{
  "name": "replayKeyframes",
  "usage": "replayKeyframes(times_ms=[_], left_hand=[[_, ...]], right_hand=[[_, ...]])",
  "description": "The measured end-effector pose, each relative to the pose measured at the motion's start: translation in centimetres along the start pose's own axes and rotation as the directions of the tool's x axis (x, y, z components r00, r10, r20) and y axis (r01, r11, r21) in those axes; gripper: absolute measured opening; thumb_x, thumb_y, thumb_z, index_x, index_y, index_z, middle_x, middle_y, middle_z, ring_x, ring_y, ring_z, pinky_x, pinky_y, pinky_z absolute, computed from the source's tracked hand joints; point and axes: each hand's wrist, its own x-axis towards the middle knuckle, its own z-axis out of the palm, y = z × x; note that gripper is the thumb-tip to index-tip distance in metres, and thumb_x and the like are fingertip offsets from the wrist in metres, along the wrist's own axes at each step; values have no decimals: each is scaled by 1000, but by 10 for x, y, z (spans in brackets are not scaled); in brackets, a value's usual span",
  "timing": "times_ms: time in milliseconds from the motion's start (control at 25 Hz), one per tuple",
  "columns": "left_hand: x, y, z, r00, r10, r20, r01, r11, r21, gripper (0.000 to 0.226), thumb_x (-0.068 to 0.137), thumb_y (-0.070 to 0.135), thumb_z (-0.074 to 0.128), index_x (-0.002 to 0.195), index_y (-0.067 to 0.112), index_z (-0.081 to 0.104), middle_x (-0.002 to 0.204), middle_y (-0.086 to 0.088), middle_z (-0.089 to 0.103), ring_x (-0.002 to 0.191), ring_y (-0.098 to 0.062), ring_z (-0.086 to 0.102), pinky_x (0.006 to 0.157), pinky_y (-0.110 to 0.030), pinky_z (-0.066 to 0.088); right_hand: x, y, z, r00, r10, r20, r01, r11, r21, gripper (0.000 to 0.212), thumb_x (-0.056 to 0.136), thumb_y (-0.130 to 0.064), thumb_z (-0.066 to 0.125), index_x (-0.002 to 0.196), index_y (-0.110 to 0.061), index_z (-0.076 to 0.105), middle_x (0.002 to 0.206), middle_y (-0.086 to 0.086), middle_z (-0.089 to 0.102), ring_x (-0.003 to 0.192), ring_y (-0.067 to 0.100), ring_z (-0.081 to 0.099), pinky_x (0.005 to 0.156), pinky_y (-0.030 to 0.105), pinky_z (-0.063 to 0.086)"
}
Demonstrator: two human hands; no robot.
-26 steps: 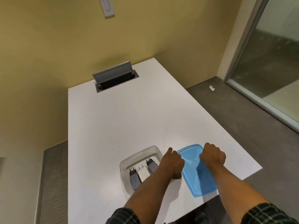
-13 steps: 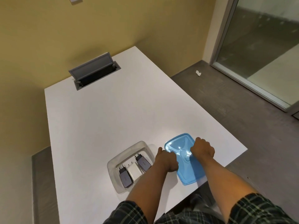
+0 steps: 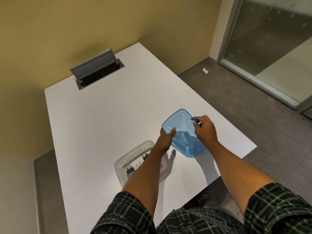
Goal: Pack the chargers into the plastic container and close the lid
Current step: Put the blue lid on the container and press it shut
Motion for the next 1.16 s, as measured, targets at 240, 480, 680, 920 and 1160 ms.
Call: replayKeyframes(times_ms=[240, 480, 680, 920, 1160], left_hand=[[-8, 33, -84, 950, -239, -200, 117, 868, -482, 68, 93, 77, 32, 131, 23, 45, 122, -16, 54, 101, -37, 71, 77, -39, 59], [-42, 23, -141, 889, -329, -319, 102, 821, -562, 9, 94, -5, 46, 92, -3, 55, 85, -18, 58, 61, -29, 62, 39, -27, 55], [-79, 1, -174, 922, -228, -312, 13, 825, -565, 32, 94, -14, 40, 99, 9, 61, 100, -21, 70, 79, -38, 71, 66, -44, 65], [-115, -45, -196, 923, -247, -295, 68, 859, -507, 53, 95, -16, 38, 133, 19, 50, 114, -22, 72, 90, -41, 75, 95, -55, 55], [-130, -73, -185, 913, -256, -318, 148, 934, -326, 51, 95, -8, 48, 138, 20, 49, 124, -19, 64, 104, -36, 66, 90, -50, 59]], right_hand=[[-6, -58, 23, 809, -566, 158, 586, 799, -137, 24, 93, -15, 65, 116, -20, 70, 105, -1, 64, 91, 17, 64, 68, 29, 56], [-25, -82, 51, 412, -830, 376, 907, 414, -80, 31, 86, -26, 77, 115, -19, 74, 103, 7, 68, 80, 25, 65, 59, 34, 55], [-38, -88, 69, 851, -452, 267, 488, 869, -82, 52, 93, -60, 55, 133, -27, 59, 124, -4, 59, 110, 15, 60, 91, 34, 51], [-45, -67, 82, 838, 169, 518, -252, 963, 93, 47, 91, -45, 65, 120, -8, 68, 97, 8, 75, 75, 19, 73, 79, 38, 55], [-64, -62, 93, 806, 122, 579, -173, 984, 33, 46, 81, -27, 82, 119, -6, 67, 102, 12, 73, 77, 22, 72, 66, 31, 57]])
